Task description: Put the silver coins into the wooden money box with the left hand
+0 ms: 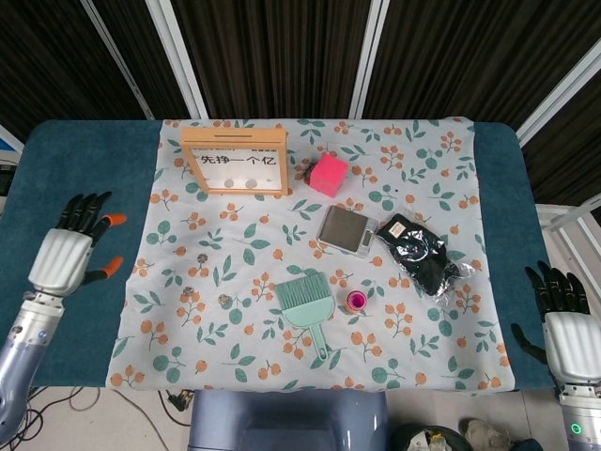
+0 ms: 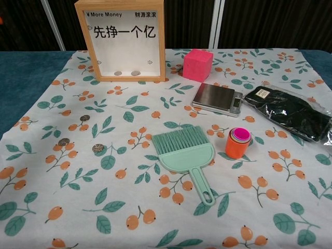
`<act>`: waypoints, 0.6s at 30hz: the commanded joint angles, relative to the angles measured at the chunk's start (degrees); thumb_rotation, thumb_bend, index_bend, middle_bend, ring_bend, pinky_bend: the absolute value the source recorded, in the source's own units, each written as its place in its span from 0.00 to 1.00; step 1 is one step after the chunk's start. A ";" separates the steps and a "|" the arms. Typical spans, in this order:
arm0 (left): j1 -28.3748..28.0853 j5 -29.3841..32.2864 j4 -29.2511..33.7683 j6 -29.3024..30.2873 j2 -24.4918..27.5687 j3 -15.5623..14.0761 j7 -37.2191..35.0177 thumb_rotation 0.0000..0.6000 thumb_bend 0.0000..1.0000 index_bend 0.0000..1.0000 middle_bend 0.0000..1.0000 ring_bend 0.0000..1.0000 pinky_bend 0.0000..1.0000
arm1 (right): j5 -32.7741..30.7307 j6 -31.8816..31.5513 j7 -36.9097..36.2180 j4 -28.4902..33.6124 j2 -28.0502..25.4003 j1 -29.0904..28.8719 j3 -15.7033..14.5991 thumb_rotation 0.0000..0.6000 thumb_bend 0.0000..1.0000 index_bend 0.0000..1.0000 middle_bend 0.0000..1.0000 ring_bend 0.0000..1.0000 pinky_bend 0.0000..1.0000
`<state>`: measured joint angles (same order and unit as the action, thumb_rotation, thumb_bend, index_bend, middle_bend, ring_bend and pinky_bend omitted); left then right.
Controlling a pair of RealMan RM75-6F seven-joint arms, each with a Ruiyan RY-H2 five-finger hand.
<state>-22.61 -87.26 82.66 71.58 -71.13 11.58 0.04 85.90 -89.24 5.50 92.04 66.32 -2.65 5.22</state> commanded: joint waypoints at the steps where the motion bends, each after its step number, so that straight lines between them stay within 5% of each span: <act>1: -4.15 1.49 -1.26 -4.52 -3.27 1.29 2.95 1.00 0.28 0.31 0.00 0.00 0.00 | -0.55 0.17 -0.10 -0.07 0.14 -0.03 0.27 1.00 0.36 0.06 0.02 0.00 0.00; 18: -10.70 5.49 -20.75 -12.24 -22.33 -1.87 5.27 1.00 0.28 0.37 0.01 0.00 0.00 | -2.01 -0.18 0.01 -0.10 0.53 0.14 1.19 1.00 0.36 0.06 0.02 0.00 0.00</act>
<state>-32.26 -81.79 64.35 59.95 -91.21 10.29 6.02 83.88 -89.42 5.51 91.94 66.85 -2.50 6.41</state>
